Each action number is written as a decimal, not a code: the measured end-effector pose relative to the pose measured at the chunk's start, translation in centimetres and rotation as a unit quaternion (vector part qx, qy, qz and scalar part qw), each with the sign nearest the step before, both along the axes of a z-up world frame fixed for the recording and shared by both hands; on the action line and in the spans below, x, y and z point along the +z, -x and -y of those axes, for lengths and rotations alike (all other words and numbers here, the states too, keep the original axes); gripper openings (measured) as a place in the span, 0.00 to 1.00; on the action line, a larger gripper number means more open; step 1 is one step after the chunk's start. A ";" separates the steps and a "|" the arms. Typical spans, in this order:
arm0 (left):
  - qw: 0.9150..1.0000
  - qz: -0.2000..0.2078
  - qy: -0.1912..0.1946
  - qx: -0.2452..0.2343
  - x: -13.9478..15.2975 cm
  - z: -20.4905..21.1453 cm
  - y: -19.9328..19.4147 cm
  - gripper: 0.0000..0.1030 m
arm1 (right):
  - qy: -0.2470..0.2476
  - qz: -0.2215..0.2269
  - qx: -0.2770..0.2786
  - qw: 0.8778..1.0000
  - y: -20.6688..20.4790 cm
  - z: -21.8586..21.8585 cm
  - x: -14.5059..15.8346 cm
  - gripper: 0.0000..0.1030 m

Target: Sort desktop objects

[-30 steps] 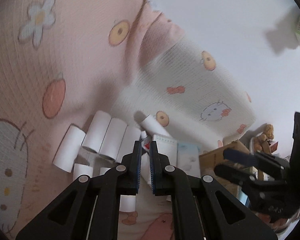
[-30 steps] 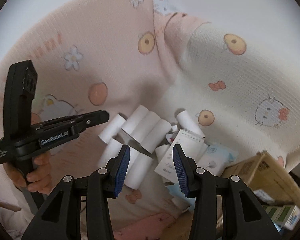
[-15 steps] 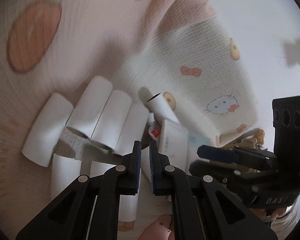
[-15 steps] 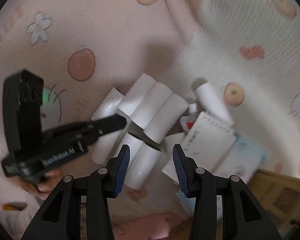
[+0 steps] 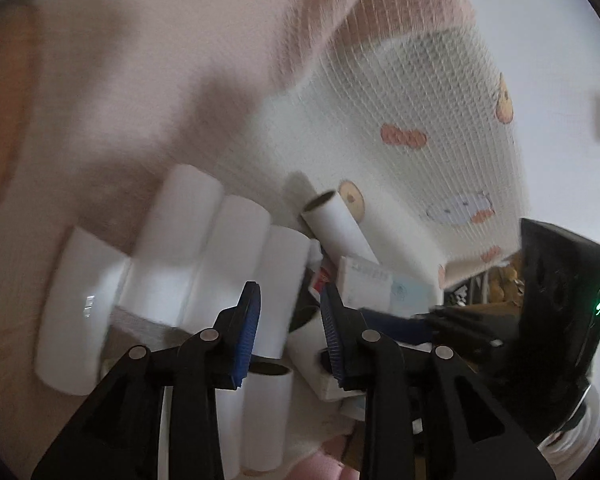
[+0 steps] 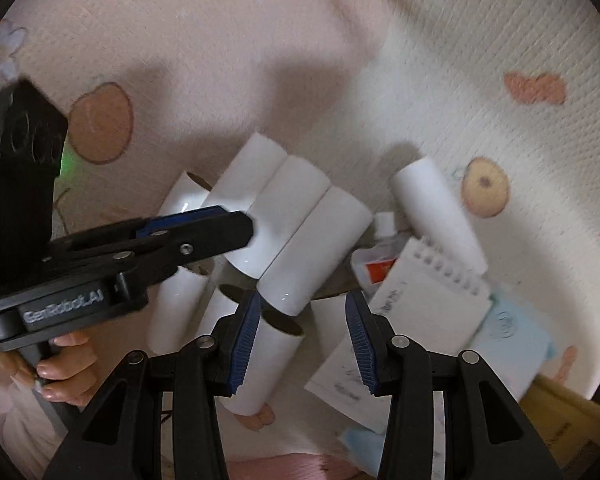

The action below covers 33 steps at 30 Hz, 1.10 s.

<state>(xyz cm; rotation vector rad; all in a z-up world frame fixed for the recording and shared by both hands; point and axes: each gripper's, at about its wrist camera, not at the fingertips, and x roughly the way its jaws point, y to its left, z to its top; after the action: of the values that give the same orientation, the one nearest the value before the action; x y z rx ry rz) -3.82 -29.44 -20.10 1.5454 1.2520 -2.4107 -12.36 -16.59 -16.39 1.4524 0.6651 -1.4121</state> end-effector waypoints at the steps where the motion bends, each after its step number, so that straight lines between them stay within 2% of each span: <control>1: 1.000 0.005 -0.005 -0.014 -0.2 -0.1 0.6 0.32 | -0.010 0.010 -0.008 1.000 0.0 0.2 -0.5 0.40; 5: 0.997 0.049 0.017 -0.056 -0.7 -0.7 2.6 0.32 | -0.006 0.046 -0.055 0.997 1.0 0.4 -1.2 0.40; 7: 0.996 0.057 0.020 -0.073 -0.9 -0.9 3.3 0.32 | -0.002 0.044 -0.067 0.997 1.4 0.5 -1.4 0.40; 11: 0.991 0.095 0.015 -0.092 -1.9 -0.8 4.8 0.32 | -0.010 0.025 -0.067 0.997 1.5 0.6 -2.2 0.40; 14: 0.989 0.103 -0.005 -0.105 -2.4 -0.8 5.5 0.32 | -0.016 0.048 -0.089 0.995 2.0 0.5 -3.0 0.40; 18: 0.980 0.149 0.037 -0.128 -2.9 -1.7 6.6 0.32 | -0.028 0.056 -0.097 0.993 2.0 0.6 -3.7 0.40; 21: 0.974 0.169 0.054 -0.144 -3.0 -2.3 7.1 0.32 | -0.027 0.058 -0.092 0.994 1.5 0.7 -4.1 0.40; 26: 0.966 0.197 0.059 -0.156 -3.5 -2.2 7.8 0.33 | -0.026 0.096 -0.121 0.988 1.9 0.5 -5.1 0.40; 33: 0.963 0.221 0.041 -0.148 -3.8 -1.7 8.2 0.41 | -0.015 0.110 -0.153 0.982 2.8 -0.3 -6.0 0.40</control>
<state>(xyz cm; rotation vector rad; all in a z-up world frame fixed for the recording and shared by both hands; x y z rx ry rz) -12.00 -27.71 -23.89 2.2119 0.8753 -2.0437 -15.12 -16.28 -22.42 1.7605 0.3342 -1.4458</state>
